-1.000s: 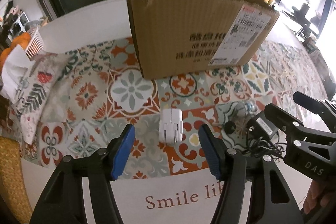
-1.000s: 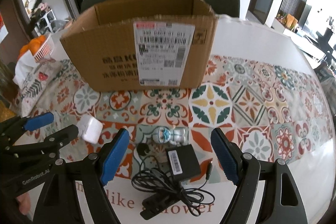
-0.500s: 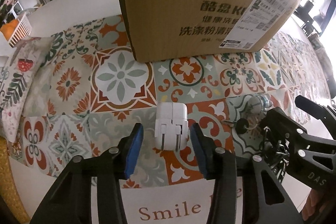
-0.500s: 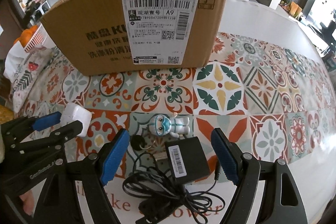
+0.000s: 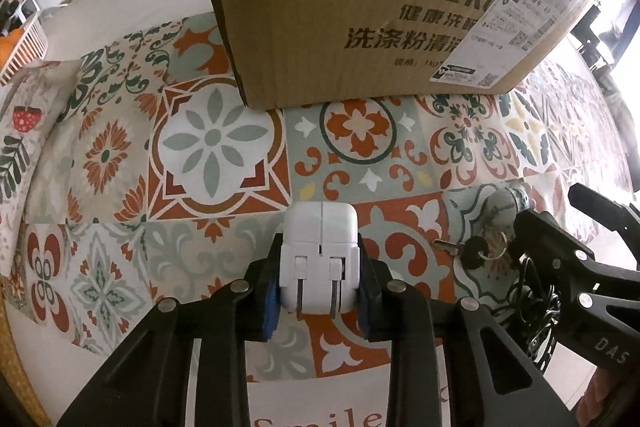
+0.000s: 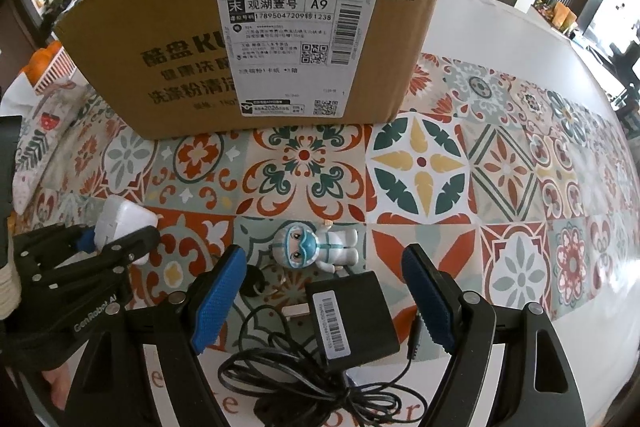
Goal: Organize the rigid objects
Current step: 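Grasp the white plug charger with the left tool, then grasp the blue-white figurine with the right tool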
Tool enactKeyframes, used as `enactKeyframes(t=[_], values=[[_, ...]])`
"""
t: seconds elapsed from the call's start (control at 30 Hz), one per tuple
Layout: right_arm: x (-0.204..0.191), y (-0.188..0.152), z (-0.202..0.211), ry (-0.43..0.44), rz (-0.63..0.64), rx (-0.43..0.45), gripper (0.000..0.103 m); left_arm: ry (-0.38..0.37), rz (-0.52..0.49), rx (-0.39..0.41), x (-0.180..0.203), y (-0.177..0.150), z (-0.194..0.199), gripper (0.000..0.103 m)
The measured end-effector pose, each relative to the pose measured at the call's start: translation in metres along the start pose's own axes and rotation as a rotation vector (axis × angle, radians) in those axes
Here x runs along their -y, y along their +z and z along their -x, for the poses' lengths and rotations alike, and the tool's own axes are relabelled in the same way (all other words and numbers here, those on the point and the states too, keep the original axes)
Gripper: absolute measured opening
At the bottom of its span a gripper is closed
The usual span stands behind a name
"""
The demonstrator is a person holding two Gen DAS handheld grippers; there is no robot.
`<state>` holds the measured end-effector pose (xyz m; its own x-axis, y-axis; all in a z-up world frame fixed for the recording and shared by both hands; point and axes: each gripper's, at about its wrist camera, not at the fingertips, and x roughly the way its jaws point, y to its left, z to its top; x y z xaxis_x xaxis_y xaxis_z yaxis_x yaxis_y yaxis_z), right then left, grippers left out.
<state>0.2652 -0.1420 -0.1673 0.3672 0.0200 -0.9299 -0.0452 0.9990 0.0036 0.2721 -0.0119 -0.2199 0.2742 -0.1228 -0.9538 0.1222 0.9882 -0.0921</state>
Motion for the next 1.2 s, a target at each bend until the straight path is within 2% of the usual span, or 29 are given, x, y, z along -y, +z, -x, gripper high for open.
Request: enactKeyframes(t=[0.2,0.4,0.67,0.87,1.07,1.2], values=[[0.002,0.003,-0.003,0.008,0.006,0.006,0.080,-0.006,-0.004,0.019,0.003,-0.002,0.000,0.029],[0.013,0.000,-0.004,0.050,0.007,0.010,0.080,0.013,-0.022,0.065,0.014,-0.006,0.024,0.029],[0.030,0.009,-0.013,0.156,-0.011,-0.011,0.078,0.009,-0.020,0.081,0.024,-0.001,0.030,0.029],[0.023,0.012,-0.023,0.148,0.015,-0.047,0.062,0.019,0.000,0.065,0.012,0.004,0.017,0.029],[0.012,0.014,-0.030,0.146,0.026,-0.067,0.053,0.035,0.005,0.065,0.004,0.007,0.014,0.029],[0.005,0.013,-0.031,0.142,0.021,-0.056,0.052,0.040,0.003,0.073,0.005,0.007,0.019,0.029]])
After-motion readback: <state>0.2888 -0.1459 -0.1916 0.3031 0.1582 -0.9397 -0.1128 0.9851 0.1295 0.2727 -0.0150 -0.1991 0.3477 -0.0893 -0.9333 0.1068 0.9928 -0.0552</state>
